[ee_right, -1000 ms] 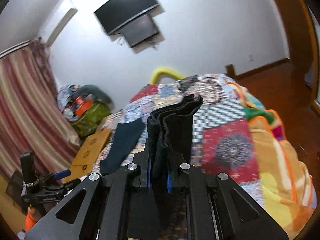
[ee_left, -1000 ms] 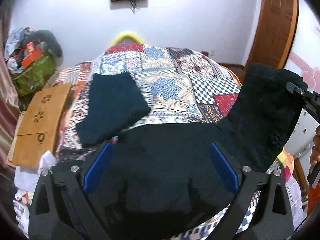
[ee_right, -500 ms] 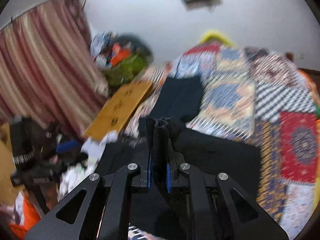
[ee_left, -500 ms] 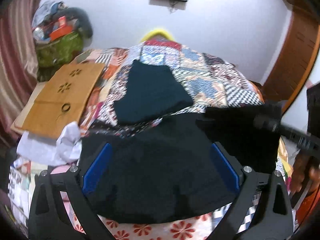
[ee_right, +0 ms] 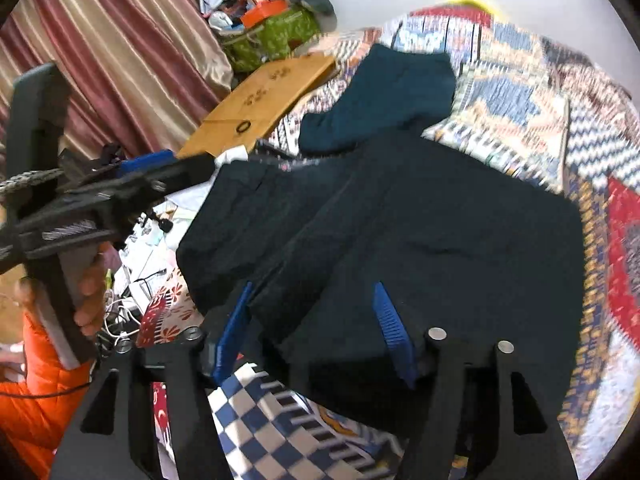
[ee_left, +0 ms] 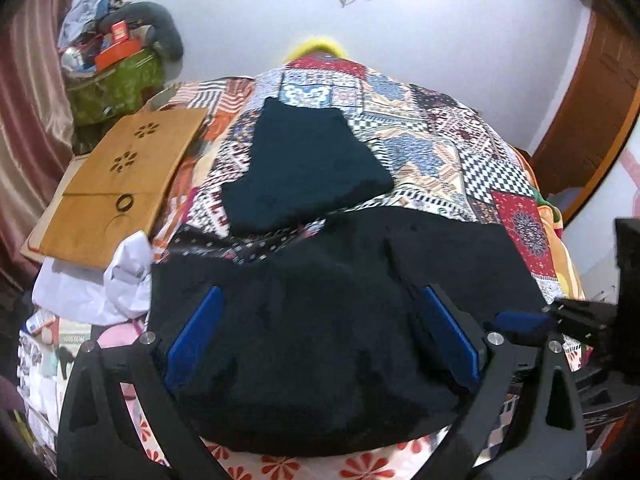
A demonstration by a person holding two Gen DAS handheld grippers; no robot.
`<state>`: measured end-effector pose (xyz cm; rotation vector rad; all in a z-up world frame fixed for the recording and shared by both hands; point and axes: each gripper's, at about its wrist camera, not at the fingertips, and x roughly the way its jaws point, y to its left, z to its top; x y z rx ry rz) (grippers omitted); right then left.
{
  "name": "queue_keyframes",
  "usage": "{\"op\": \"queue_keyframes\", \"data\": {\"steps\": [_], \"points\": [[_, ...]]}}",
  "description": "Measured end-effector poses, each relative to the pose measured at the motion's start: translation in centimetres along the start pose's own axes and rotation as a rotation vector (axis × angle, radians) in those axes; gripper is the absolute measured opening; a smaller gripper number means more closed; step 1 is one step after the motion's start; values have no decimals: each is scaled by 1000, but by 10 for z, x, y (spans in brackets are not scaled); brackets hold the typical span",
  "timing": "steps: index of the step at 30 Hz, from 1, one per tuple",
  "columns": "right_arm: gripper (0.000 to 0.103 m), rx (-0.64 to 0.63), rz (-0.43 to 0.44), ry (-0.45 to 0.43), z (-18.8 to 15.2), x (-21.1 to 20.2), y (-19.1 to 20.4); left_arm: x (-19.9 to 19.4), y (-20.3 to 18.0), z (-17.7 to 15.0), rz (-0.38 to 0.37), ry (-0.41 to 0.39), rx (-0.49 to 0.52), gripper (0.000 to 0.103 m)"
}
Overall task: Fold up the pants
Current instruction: 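Lower the trousers corner onto the fold and open the right gripper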
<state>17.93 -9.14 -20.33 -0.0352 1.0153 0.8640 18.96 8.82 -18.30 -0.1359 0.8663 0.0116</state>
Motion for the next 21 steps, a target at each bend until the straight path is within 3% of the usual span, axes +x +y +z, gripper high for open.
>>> {"op": "queue_keyframes", "data": {"steps": [6,10,17,21], "points": [[67,3,-89,-126,10,-50,-26,11,-33,22,-47,1,54,100],[68,29,-186,-160,15,-61,-55,26,-54,34,-77,22,76,100],[68,99,-248,-115,11,-38,-103,82,-97,37,-61,130,180,100],[68,135,-266,-31,0,-5,-123,125,-114,22,15,242,285,100]]}}
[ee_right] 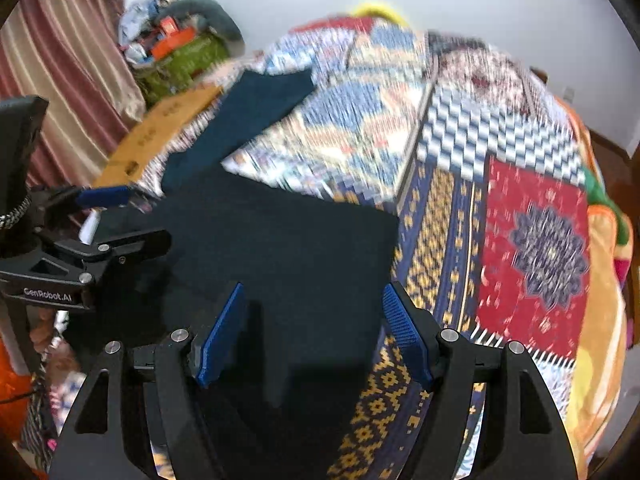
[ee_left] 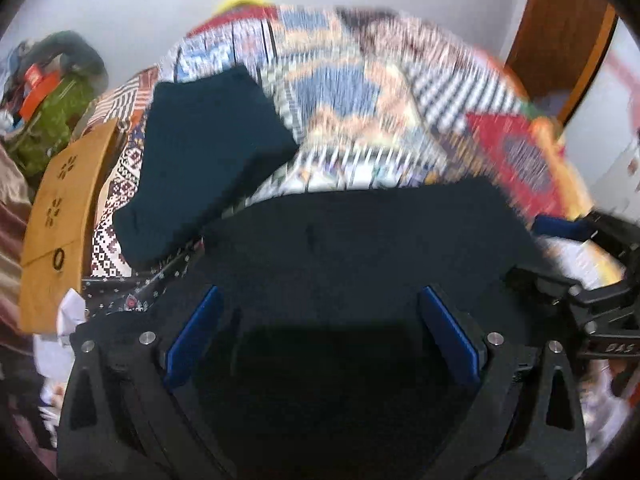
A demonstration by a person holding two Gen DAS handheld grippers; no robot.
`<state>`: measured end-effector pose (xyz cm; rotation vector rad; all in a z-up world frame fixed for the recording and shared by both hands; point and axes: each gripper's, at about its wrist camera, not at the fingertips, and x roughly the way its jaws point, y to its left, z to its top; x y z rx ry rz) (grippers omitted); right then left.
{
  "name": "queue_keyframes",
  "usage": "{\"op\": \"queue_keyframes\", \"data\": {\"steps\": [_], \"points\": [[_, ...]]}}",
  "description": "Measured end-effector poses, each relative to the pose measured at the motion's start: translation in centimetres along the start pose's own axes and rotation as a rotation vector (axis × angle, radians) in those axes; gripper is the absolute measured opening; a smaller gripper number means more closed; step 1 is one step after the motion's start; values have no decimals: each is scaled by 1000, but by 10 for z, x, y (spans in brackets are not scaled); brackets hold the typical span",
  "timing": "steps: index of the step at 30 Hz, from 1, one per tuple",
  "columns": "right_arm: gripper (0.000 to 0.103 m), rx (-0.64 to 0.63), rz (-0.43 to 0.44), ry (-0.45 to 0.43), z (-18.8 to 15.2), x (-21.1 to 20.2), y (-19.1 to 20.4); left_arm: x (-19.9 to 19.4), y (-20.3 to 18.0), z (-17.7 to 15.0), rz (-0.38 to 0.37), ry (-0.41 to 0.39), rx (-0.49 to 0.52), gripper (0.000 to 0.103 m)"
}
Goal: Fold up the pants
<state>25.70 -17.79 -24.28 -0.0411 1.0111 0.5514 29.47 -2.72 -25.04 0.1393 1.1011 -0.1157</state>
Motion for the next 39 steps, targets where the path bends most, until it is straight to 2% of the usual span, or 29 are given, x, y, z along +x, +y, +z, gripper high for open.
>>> {"op": "queue_keyframes", "data": {"steps": [2,4,9,15,19,23,27,33,36,39], "points": [[69,18,16,33,-9,11,-7,6,-1,-5,2,-4,9,102],[74,58,45,18,-15,6,-17,3,3,-10,3,-19,9,103],[74,86,54,21,-27,-6,-26,-5,8,-21,10,-42,-4,103],[74,84,17,15,-45,-22,-28,-23,11,-43,46,-89,-16,103],[74,76,-17,12,-53,-33,-24,-34,19,-55,25,-62,-35,103],[74,47,-49,-2,-53,-46,-14,-54,31,-67,88,-71,-30,103],[74,30,-28,-72,-43,-70,1,-81,60,-81,88,-90,-113,103],[74,-5,43,-190,-19,-97,36,-114,112,-108,145,-159,-291,103],[74,-41,77,-218,-11,-97,59,-113,137,-127,116,-142,-377,103],[74,-75,97,-201,-6,-82,79,-104,159,-152,77,-95,-460,103]]}}
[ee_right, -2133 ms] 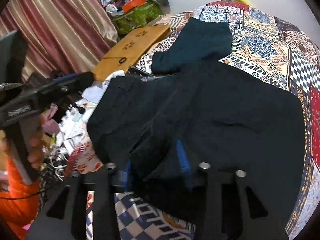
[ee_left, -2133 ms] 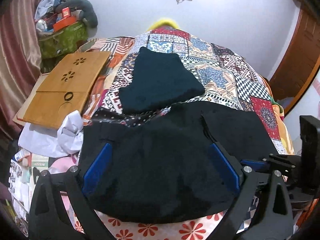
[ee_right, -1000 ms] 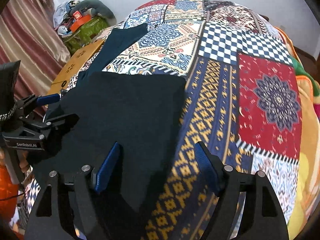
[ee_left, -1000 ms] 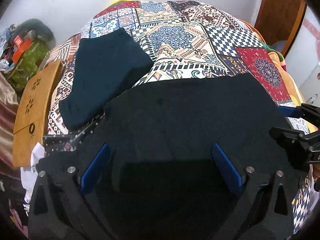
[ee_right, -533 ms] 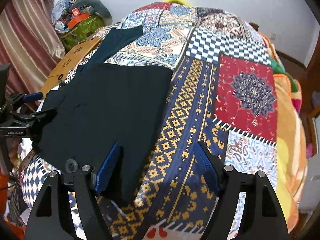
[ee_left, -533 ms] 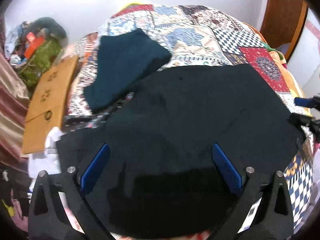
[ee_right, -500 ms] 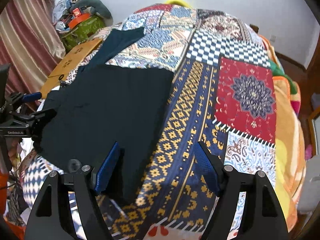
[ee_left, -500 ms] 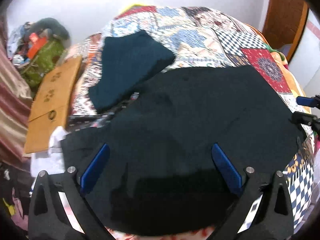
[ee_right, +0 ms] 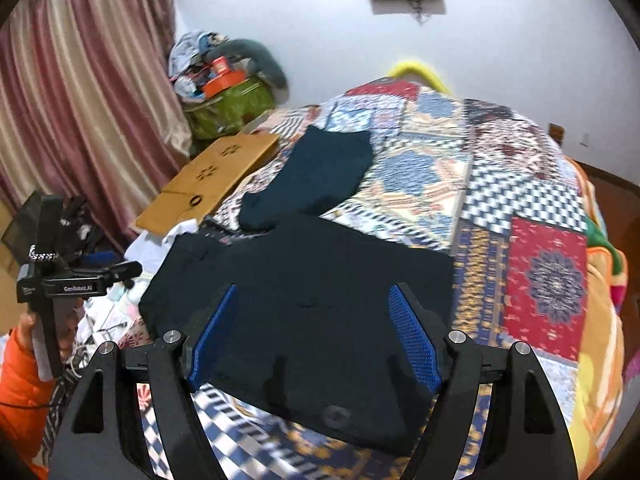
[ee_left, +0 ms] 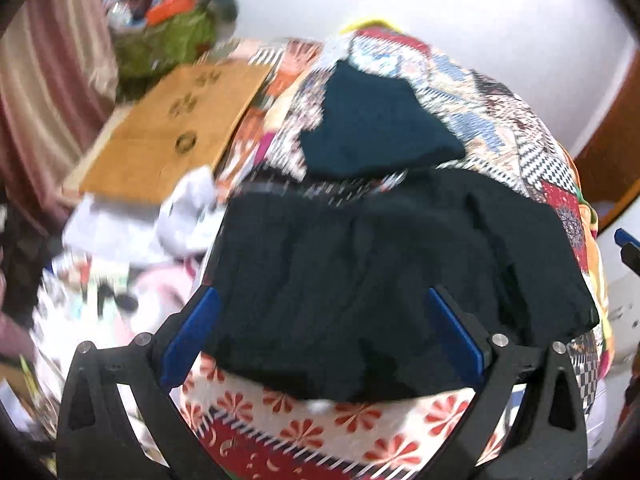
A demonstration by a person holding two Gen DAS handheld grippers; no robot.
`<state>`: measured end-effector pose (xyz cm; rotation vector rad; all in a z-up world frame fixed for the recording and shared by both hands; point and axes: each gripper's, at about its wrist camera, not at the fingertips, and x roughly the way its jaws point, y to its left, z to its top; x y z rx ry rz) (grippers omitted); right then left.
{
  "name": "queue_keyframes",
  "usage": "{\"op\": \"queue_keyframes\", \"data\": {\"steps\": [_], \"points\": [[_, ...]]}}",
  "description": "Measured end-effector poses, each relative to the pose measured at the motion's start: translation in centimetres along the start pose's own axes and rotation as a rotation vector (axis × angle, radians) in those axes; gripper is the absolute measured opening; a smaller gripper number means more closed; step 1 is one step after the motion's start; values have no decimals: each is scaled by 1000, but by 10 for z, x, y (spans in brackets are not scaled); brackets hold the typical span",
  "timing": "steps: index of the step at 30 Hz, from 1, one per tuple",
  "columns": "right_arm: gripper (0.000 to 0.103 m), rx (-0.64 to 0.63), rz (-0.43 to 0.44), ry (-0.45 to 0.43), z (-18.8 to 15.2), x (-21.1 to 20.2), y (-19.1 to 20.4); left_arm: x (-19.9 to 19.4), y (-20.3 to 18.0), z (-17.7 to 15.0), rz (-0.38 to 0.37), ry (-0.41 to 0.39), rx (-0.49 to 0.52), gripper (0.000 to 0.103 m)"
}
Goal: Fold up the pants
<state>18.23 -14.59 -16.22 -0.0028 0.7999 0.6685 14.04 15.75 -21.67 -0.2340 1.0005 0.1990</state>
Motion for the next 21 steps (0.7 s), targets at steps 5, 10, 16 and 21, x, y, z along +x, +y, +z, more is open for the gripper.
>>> {"op": "queue_keyframes", "data": {"steps": [5,10,16,21], "points": [[74,-40,22,94,-13,45,18,20,30,-29,-44,91,-93,103],[74,-107,-30,195,-34,78,23,45,49,-60,-133,218,-225,103],[74,-149,-23,216,-40,77,24,65,59,-78,-286,279,-377,103],[74,-140,-17,208,-41,76,23,75,66,-76,-400,245,-479,103]]}}
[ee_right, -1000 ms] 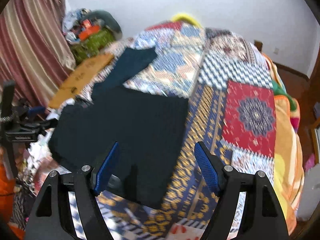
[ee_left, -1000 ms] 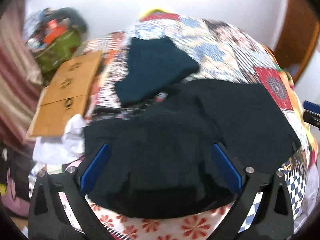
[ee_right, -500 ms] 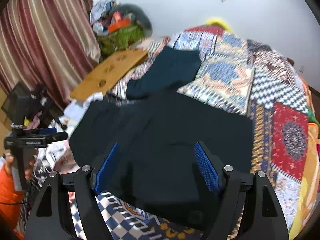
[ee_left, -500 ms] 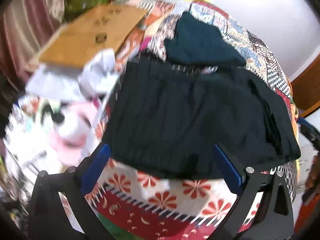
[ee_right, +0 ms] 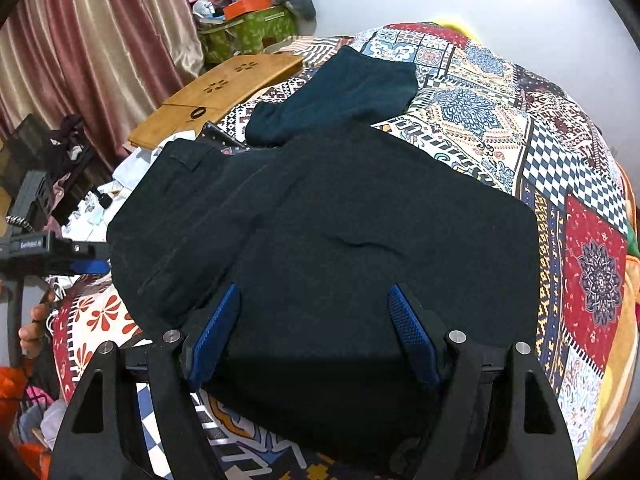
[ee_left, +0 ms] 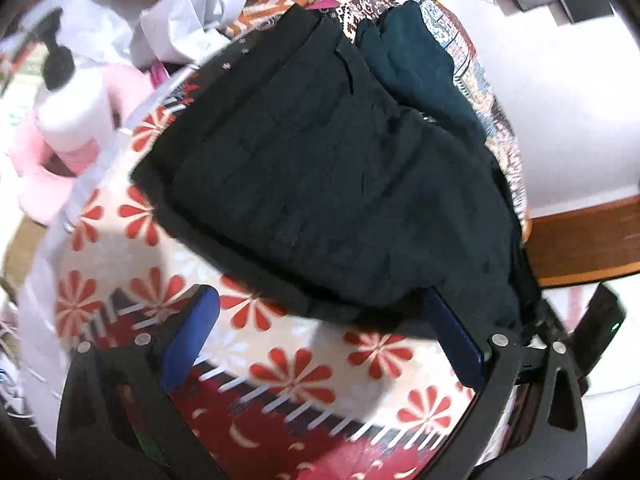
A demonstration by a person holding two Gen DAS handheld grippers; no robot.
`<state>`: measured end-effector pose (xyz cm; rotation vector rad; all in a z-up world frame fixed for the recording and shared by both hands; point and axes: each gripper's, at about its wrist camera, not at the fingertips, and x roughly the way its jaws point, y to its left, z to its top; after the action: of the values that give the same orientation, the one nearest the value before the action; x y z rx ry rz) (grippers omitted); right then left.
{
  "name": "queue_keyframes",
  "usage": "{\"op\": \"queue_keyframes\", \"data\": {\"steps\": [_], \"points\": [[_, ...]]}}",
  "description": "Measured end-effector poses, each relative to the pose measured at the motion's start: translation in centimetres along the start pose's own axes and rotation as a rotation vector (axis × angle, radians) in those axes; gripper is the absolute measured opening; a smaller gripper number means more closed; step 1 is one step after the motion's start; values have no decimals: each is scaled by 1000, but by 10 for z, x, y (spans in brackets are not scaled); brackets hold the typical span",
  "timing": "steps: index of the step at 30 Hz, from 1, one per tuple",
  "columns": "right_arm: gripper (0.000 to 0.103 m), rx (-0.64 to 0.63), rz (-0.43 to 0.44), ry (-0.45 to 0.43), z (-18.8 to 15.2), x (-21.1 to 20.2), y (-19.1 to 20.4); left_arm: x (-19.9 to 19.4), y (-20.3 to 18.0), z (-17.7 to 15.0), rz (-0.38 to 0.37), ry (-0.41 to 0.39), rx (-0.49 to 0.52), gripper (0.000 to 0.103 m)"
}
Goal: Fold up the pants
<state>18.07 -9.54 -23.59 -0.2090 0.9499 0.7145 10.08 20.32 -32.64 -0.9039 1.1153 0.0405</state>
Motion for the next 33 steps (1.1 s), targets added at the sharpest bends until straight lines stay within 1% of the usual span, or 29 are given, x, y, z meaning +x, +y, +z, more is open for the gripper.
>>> {"op": "queue_keyframes", "data": {"steps": [2,7,11,12,13,14,15,16,17,18,19,23,24,26,28,30,33], "points": [[74,4,5,-2,0,1,0,7,4,7,-27,15,-40,103],[75,9,17,-5,1,2,-1,17,7,23,-45,4,-107,103],[76,13,26,-6,1,2,-1,25,-1,36,-1,8,-97,102],[76,14,27,-6,1,2,-1,26,-5,36,35,2,-80,94],[76,15,29,-7,1,2,-1,29,-9,38,75,-4,-60,80],[76,16,30,-8,1,2,-1,29,-12,38,129,-7,-34,72],[76,18,32,-9,1,2,-1,29,-16,37,187,-12,3,57],[76,21,35,-10,0,2,-2,28,-19,35,206,-21,30,45],[76,22,37,-11,0,1,-2,26,-23,35,233,-38,60,38],[76,23,38,-12,0,1,-2,22,-30,34,267,-65,103,28],[76,24,38,-12,0,1,-2,18,-35,33,288,-84,134,23],[76,30,36,-15,0,0,-3,-6,-70,29,382,-213,292,18],[75,34,35,-16,0,-1,-4,-15,-83,27,403,-256,345,17],[74,51,35,-21,-1,-4,-7,-25,-106,28,427,-313,417,16],[74,100,44,-33,-3,-12,-14,-42,-131,26,401,-361,478,16],[74,139,52,-53,-6,-21,-23,-62,-151,18,359,-406,533,16],[74,191,23,-83,-14,-39,-40,-75,-194,16,291,-463,608,16]]}}
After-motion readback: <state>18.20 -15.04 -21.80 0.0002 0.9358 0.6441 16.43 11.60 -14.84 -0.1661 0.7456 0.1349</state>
